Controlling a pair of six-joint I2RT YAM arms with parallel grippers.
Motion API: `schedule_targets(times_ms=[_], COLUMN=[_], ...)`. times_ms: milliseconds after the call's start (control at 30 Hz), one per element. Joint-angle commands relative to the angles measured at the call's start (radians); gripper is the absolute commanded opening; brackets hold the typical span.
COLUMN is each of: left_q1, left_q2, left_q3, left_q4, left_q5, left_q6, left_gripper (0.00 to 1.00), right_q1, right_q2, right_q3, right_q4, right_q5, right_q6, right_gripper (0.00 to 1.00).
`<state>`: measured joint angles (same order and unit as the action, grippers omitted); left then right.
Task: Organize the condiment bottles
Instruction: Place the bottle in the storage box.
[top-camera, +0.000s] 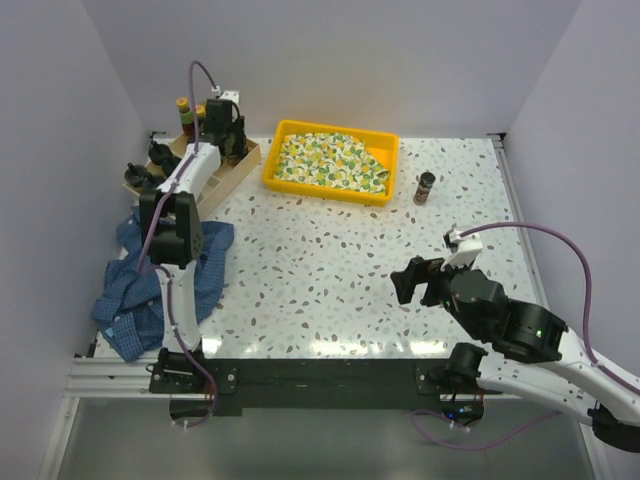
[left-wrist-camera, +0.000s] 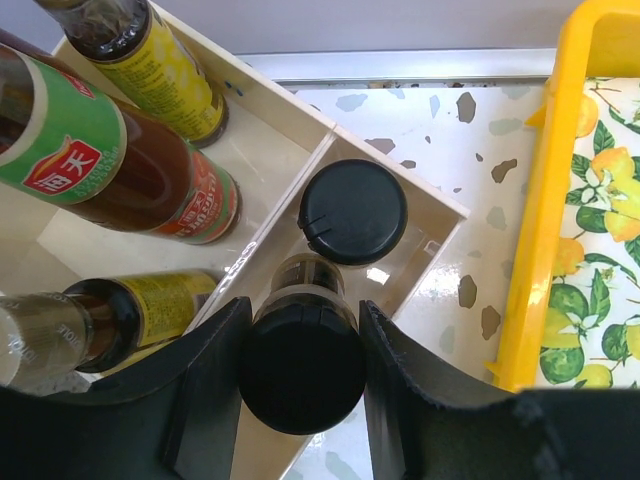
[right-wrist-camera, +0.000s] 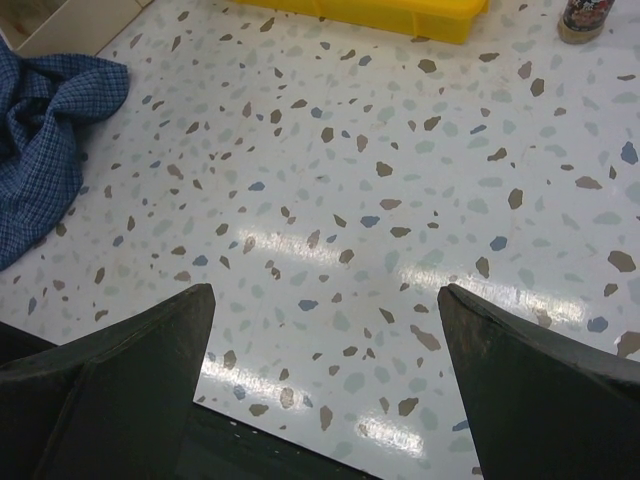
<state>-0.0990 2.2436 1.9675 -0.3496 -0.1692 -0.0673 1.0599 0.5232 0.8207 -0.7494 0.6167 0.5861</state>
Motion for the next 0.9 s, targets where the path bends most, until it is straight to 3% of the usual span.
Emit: schedule_targets(times_ms=[0, 167, 233, 367, 600, 867], left_q1=[0.008, 0.008, 0.008, 0.008, 0.008, 0.007], left_q2=[0.011, 0.022, 0.022, 0.010, -0.021, -0.139], left_q3=[0.031, 0.031, 0.034, 0.036, 0.059, 0.077], left_q4=[0.070, 0.066, 0.060, 0.051, 0.015, -0.003], left_q5=[0.007, -0.003, -0.009, -0.036, -0.036, 0.066], left_q6=[0.018, 0.006, 0.004, 0.000, 0.000, -0.029], left_gripper=[0.30, 0.44, 0.57, 0.69, 0.73, 0.77], right_q1=[0.000, 0.000, 0.000, 0.000, 0.000, 0.000], right_q2=[0.004, 0.003, 0.004, 0.003, -0.005, 0.017], right_q3=[0.044, 0.047, 0.046, 0.047, 0.044, 0.040], right_q4=[0.005, 0.005, 0.005, 0.005, 0.008, 0.002], right_q5=[0.034, 0.035, 0.035, 0.035, 0.028, 0.006], right_q6=[0.014, 0.015, 0.015, 0.017, 0.023, 0.040], right_gripper=[0.99, 0.99, 0.99, 0.99, 0.99, 0.99])
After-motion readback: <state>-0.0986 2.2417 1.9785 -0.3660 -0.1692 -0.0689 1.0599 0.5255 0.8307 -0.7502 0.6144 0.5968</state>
